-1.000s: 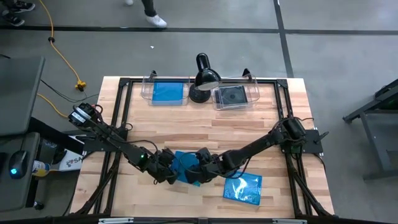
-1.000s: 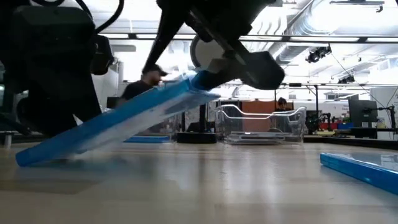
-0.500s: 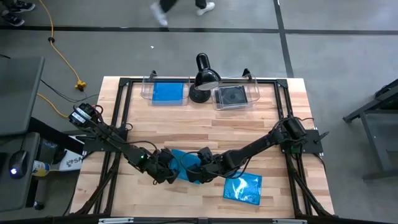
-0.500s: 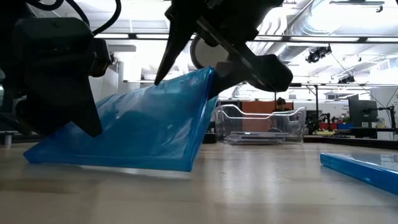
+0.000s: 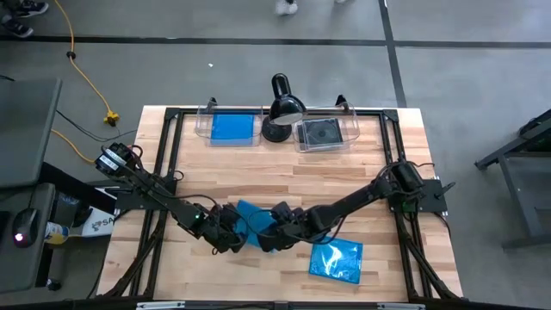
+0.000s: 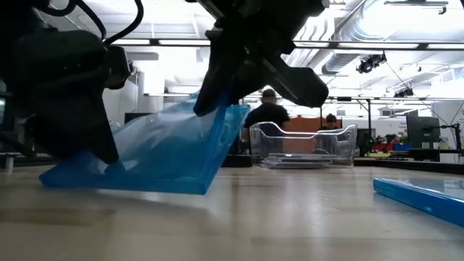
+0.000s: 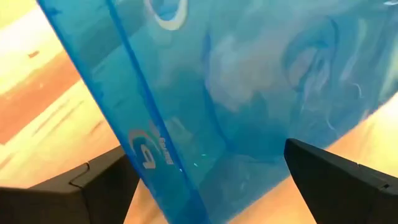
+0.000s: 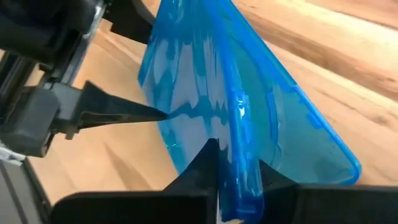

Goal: Pick & place jewel cases by type
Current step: Put the left blue CD case into the left transparent bin

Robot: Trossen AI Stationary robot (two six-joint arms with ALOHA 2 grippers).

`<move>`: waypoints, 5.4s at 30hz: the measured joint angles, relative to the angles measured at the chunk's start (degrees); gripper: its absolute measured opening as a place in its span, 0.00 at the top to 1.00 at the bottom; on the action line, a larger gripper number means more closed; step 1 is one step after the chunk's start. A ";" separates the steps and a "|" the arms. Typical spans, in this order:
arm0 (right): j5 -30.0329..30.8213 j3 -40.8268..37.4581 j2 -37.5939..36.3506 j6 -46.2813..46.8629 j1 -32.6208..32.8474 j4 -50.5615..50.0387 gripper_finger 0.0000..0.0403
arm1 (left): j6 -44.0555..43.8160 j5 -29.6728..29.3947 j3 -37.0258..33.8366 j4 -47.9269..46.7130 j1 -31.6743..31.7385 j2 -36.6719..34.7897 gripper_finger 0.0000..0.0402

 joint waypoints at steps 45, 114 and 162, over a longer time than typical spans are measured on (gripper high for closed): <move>12.11 -0.09 -33.35 -24.39 2.91 -16.93 1.00 | 30.66 -6.33 -0.22 -1.05 7.54 -18.99 0.06; -9.03 0.00 -40.57 -53.28 -8.13 -4.66 1.00 | 55.78 31.20 -0.02 30.86 30.71 -37.77 0.64; -9.80 0.14 -60.02 -59.66 -4.99 -0.39 0.63 | 64.75 26.73 -0.08 42.02 30.71 -38.46 0.95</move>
